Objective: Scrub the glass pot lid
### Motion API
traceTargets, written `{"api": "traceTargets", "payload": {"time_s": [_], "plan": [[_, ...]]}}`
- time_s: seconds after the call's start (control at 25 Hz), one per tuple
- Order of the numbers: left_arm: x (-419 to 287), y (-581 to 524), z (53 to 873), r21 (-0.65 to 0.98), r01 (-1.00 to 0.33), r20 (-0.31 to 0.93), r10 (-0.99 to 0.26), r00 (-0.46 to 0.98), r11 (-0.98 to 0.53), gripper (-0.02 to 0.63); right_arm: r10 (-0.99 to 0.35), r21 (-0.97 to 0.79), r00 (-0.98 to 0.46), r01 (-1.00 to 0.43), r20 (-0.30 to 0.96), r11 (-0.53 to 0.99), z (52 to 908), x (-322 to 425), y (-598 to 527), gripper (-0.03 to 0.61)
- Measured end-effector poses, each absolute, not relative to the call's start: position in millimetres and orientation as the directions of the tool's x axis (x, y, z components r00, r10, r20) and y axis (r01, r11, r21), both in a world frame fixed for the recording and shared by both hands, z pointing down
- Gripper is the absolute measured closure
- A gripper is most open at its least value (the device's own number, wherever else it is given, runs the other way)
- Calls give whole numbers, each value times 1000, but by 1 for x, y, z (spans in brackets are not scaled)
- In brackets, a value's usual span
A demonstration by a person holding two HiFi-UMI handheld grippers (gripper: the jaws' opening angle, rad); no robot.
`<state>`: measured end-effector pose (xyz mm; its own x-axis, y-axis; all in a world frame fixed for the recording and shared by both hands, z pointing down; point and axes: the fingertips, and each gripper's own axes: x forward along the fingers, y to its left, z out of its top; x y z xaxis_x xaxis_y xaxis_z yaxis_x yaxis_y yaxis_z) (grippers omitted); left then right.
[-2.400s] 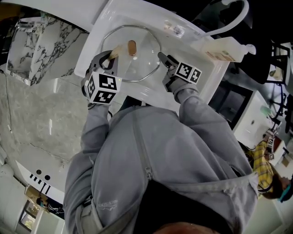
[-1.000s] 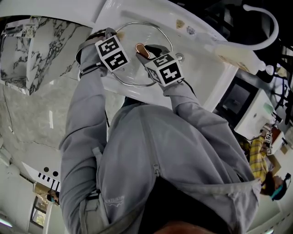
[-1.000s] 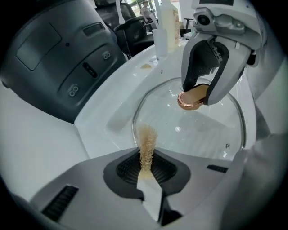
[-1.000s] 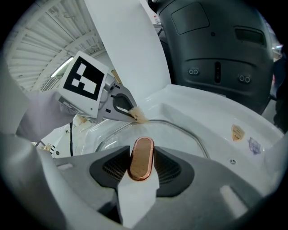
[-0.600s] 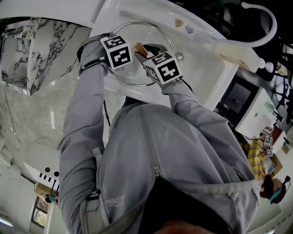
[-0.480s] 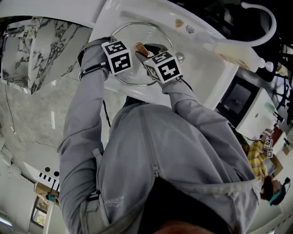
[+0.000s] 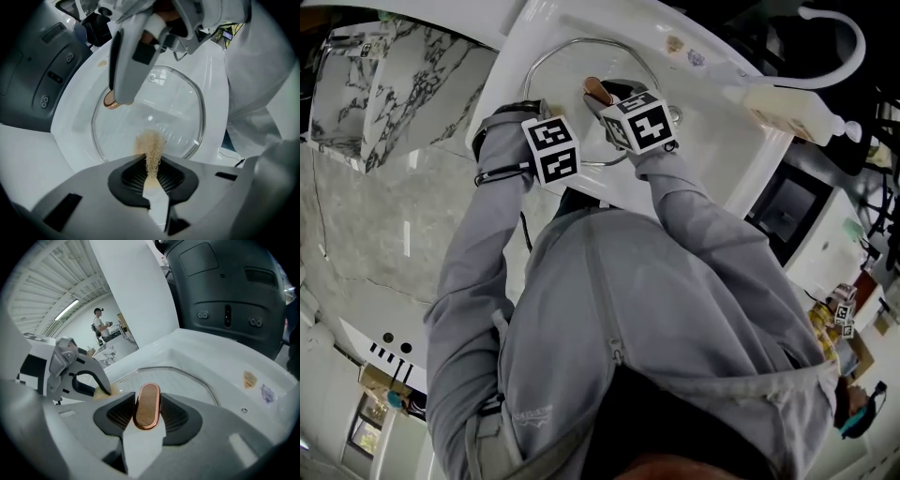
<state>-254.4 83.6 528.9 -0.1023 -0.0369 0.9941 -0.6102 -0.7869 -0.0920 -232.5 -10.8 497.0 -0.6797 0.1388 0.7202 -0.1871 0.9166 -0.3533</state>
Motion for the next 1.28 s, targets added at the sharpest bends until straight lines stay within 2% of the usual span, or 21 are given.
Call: {"api": "traceTargets", "payload": {"time_s": [0.6,0.84,1.08,1.28], "plan": [[-174,125,528,-20,-589,999,14,-53,-808,580,133,-331,-685,-166,716,929,497,-232,-9,408],[-153,115,503,45,-675,995,-29,98,-737,580,150,-356,-697,-161,701,921,496,-232,-9,408],[-191,75,452,-7,-751,976,-168,139,-660,580,179,-375,-704,-133,688,917,493,-227,-8,408],[-239,29,444,-95,-771,968,-239,75,-629,580,178,-329,-703,-84,689,941,486,-220,-5,408]]}}
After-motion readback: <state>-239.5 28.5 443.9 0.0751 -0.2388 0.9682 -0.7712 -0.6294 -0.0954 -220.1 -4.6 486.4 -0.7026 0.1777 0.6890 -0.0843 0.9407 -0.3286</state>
